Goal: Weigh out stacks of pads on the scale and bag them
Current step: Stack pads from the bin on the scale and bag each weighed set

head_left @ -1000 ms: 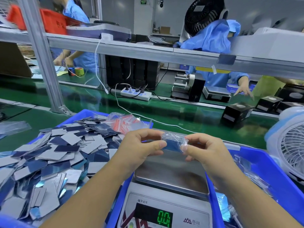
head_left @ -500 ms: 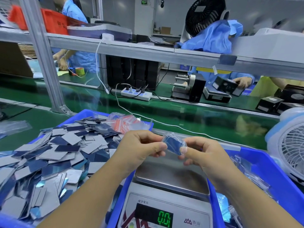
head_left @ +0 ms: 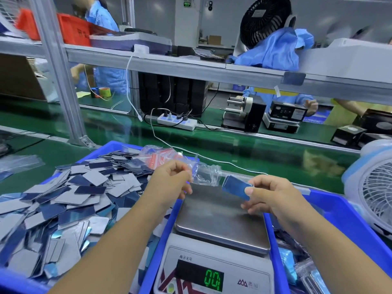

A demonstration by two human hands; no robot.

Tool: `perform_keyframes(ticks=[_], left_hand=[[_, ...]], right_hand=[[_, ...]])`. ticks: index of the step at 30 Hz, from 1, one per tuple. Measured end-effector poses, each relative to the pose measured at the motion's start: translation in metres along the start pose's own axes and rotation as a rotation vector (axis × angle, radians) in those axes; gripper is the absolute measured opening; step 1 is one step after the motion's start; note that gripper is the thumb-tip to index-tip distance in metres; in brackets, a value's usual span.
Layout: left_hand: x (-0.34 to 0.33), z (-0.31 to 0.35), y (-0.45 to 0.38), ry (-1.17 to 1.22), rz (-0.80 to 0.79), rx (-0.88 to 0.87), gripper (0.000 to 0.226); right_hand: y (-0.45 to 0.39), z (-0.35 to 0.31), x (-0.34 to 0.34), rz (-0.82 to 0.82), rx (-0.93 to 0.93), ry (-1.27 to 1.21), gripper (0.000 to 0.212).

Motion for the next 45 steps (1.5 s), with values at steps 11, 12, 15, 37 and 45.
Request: perform_keyframes(ticks=[11,12,15,37,45], left_hand=[[-0.003,-0.011,-0.016,-0.01,0.042,0.213,0.019],[-0.006,-0.009,-0.018,-0.054,0.024,0.21,0.02],[-0.014,-0.004,-0.026,-0.192,-0.018,0.197,0.023],[-0.062,-0.028,-0.096,-0.627,-0.18,0.004,0.025],[0.044,-0.022,-0.105,-1.215,0.129,-0.027,0.03]], right_hand=[[0.007,0.013,-0.017,-0.113,-0.108,0.664,0.018],[0.006,0.013,-0.016,-0.085,-0.103,0.721,0.018],[0.004,0.006,-0.015,0.004,-0.02,0.925,0.016],[0.002,-0.004,-0.008,0.184,0.12,0.759,0.013],[0.004,-0.007,-0.011,0.181,0.138,0.748,0.014]])
Point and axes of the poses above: each hand's wrist, its own y-axis away from the middle knuckle, its own x-axis out of the back of the hand, z = x × y, the point moved 8 cm from there along -y, towards the middle knuckle, and after that the axes turned 1 degree about -x, right-handed, at the moved point
